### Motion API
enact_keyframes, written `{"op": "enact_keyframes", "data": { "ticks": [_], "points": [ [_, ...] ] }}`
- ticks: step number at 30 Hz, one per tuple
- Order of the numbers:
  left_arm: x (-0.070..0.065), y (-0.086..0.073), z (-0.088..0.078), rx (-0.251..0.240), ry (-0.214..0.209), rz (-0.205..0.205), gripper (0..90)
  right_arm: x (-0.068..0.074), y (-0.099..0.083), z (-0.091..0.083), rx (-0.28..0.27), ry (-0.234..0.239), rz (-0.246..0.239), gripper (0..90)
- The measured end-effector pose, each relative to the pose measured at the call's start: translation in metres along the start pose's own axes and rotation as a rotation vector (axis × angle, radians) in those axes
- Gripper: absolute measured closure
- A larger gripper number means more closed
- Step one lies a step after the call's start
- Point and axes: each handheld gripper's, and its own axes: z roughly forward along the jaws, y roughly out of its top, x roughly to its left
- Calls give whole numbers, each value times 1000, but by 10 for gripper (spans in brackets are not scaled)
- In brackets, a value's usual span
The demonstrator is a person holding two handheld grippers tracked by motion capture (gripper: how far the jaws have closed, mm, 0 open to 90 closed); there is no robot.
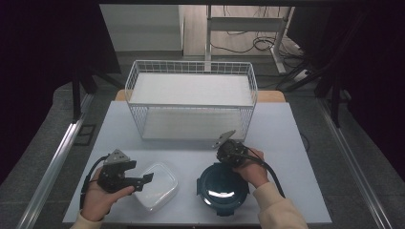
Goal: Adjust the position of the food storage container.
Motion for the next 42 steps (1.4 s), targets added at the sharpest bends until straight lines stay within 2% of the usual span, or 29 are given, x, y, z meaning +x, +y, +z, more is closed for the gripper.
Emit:
{"op": "enact_keyframes", "data": {
  "ticks": [1, 2, 3, 4, 5, 7, 8, 10, 11, 12, 13, 14, 15, 16, 17, 18, 20, 24, 25, 33, 37, 42],
  "points": [
    [-1, 0, 0, -5, -3, -3, 199, -3, -5, -11, -67, -20, 49, 882],
    [-1, 0, 0, -5, -3, -3, 198, -3, -5, -11, -67, -20, 49, 882],
    [-1, 1, -1, -5, -5, -4, 198, -5, -9, -18, -100, -22, 73, 885],
    [-2, 1, -1, -6, -9, -5, 198, -6, -16, -33, -149, -24, 108, 886],
    [-2, 1, 0, -5, -12, -3, 198, -6, -16, -33, -149, -24, 108, 886],
    [-4, 1, 0, -6, -14, -2, 197, -4, -27, -50, -209, -30, 137, 877],
    [-6, 2, 0, -5, -17, 0, 196, -1, -38, -62, -263, -19, 169, 830],
    [-8, 2, 0, -5, -20, 0, 195, 1, -49, -69, -296, 0, 218, 725],
    [-9, 2, -1, -7, -26, 0, 194, 3, -55, -72, -304, 6, 247, 614],
    [-10, 3, -1, -10, -31, -2, 194, 3, -55, -72, -304, 6, 247, 614],
    [-13, 4, -3, -17, -35, -3, 192, 7, -67, -77, -316, -4, 329, 327],
    [-13, 4, -3, -17, -35, -3, 191, 7, -67, -77, -316, -4, 329, 327],
    [-16, 5, -4, -23, -37, -4, 189, 10, -78, -80, -327, 5, 376, 237],
    [-18, 6, -4, -25, -38, -5, 186, 12, -84, -82, -340, 16, 404, 205],
    [-18, 6, -4, -25, -38, -5, 183, 12, -84, -82, -340, 16, 404, 205],
    [-20, 6, -4, -29, -39, -9, 183, 13, -91, -83, -357, 32, 429, 196],
    [-25, 7, -4, -31, -48, -8, 170, 15, -107, -86, -357, 88, 485, 175],
    [-27, 7, -5, -32, -55, -9, 159, 17, -117, -90, -369, 125, 511, 168],
    [-26, 7, -6, -37, -59, -21, 157, 17, -120, -90, -364, 113, 517, 166],
    [-24, 7, -8, -46, -74, -55, 148, 18, -120, -87, -365, 121, 540, 169],
    [-30, 9, -8, -55, -76, -81, 125, 18, -121, -88, -372, 116, 550, 167],
    [-36, 10, -7, -61, -94, -84, 112, 16, -124, -94, -394, 102, 569, 162]
  ]
}}
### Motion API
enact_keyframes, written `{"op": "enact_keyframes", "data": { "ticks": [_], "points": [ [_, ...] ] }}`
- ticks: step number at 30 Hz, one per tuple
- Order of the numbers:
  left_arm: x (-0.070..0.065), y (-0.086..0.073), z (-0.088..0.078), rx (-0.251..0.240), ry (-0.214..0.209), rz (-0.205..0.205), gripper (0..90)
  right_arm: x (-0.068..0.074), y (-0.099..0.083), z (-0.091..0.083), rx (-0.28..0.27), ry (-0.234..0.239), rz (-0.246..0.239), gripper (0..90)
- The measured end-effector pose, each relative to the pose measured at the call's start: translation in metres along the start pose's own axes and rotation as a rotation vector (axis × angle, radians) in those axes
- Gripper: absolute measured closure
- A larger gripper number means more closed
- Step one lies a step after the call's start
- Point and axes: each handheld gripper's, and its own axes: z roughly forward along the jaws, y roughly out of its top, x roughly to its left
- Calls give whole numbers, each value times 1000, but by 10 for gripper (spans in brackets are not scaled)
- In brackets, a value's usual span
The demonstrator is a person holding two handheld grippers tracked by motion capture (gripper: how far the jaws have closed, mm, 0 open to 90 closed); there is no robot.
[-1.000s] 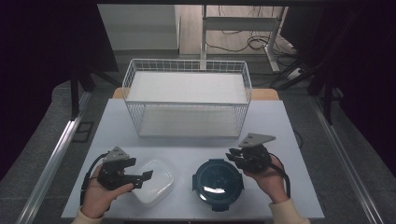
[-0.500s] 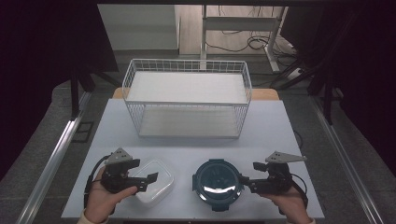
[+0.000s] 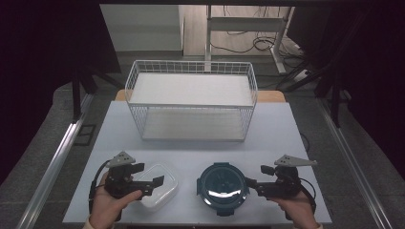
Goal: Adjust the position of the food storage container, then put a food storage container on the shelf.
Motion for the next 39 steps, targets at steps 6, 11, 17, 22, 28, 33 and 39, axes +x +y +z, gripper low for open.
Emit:
{"op": "enact_keyframes", "data": {
  "ticks": [6, 11, 17, 22, 28, 33, 39],
  "points": [
    [-4, 0, 2, 1, -10, -1, 112, -3, -1, -1, -5, -17, 9, 162],
    [-10, 1, 4, 3, -18, -16, 87, -2, -1, 1, 1, -9, 17, 162],
    [-24, 2, 15, 20, -53, -42, 76, 1, -3, 0, 3, 28, 51, 153],
    [-45, 2, 22, 37, -104, -73, 69, 3, -4, 1, 15, 50, 76, 144],
    [-67, 3, 37, 55, -155, -103, 69, 3, -4, 4, 22, 84, 86, 136],
    [-76, 5, 59, 87, -174, -128, 79, 0, -7, 7, 34, 109, 98, 128],
    [-76, 5, 82, 116, -187, -181, 89, -6, -10, 9, 46, 140, 140, 113]
  ]
}}
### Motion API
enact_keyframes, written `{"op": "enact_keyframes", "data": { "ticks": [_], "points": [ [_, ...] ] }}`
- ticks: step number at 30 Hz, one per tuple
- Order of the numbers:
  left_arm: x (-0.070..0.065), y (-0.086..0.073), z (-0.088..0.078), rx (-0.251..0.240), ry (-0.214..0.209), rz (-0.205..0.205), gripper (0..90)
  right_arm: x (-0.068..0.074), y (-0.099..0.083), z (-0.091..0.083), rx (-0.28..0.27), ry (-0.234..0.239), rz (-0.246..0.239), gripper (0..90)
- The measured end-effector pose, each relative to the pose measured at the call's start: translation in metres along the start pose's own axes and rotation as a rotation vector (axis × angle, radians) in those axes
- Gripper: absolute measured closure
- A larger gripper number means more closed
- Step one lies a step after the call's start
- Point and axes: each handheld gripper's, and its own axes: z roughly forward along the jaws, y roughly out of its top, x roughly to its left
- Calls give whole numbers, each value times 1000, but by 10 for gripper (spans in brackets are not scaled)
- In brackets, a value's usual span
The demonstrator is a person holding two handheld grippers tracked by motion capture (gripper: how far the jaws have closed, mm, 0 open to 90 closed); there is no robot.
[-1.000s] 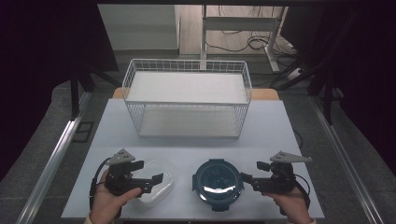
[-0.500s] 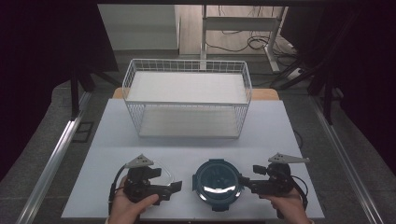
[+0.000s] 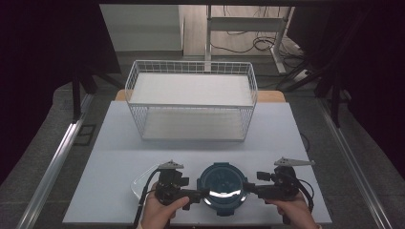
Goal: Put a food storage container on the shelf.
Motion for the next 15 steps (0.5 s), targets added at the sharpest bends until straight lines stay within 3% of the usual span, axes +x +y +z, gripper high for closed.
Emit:
{"op": "enact_keyframes", "data": {
  "ticks": [7, 15],
  "points": [
    [12, -4, 18, 38, 11, -39, 96, -3, -3, 5, 12, 15, 28, 104],
    [16, -4, 26, 49, -5, -52, 144, -4, -5, 12, 32, 24, 41, 102]
  ]
}}
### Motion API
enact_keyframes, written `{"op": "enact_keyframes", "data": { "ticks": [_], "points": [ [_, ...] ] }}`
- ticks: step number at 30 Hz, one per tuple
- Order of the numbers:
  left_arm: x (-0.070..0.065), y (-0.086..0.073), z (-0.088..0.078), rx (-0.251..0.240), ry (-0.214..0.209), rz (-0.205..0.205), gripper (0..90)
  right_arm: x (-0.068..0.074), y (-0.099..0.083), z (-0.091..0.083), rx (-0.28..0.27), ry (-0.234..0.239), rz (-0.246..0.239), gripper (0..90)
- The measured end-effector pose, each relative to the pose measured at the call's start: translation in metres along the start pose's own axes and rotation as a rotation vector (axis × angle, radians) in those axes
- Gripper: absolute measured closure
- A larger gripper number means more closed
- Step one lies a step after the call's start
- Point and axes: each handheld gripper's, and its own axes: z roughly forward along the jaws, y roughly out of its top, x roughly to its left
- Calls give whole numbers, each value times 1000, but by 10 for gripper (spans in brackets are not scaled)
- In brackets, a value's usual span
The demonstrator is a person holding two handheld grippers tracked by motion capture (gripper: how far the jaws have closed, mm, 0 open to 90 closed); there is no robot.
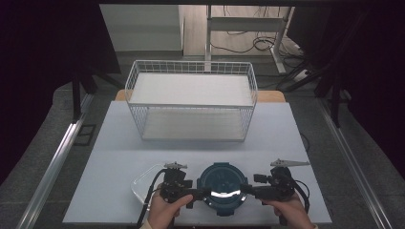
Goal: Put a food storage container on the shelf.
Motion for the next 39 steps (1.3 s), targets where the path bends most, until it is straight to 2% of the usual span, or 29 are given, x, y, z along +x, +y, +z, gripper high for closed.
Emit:
{"op": "enact_keyframes", "data": {
  "ticks": [9, 11, 15, 23, 29, 32, 39],
  "points": [
    [0, 2, 12, 30, 21, -15, 112, -1, -4, 6, 10, 23, 19, 99],
    [1, 3, 13, 32, 14, -34, 109, -3, -7, 10, 20, 35, 39, 97],
    [0, 2, 14, 32, 9, -29, 100, -5, -9, 17, 34, 59, 67, 98],
    [1, 3, 14, 29, 20, -40, 89, -6, -11, 22, 46, 62, 78, 100],
    [0, 2, 13, 38, -9, -47, 87, -8, -11, 22, 47, 53, 85, 100],
    [-1, 2, 13, 42, -9, -43, 89, -8, -11, 22, 46, 53, 86, 100],
    [-4, 1, 16, 49, 22, -29, 82, -7, -11, 22, 51, 58, 88, 100]
  ]
}}
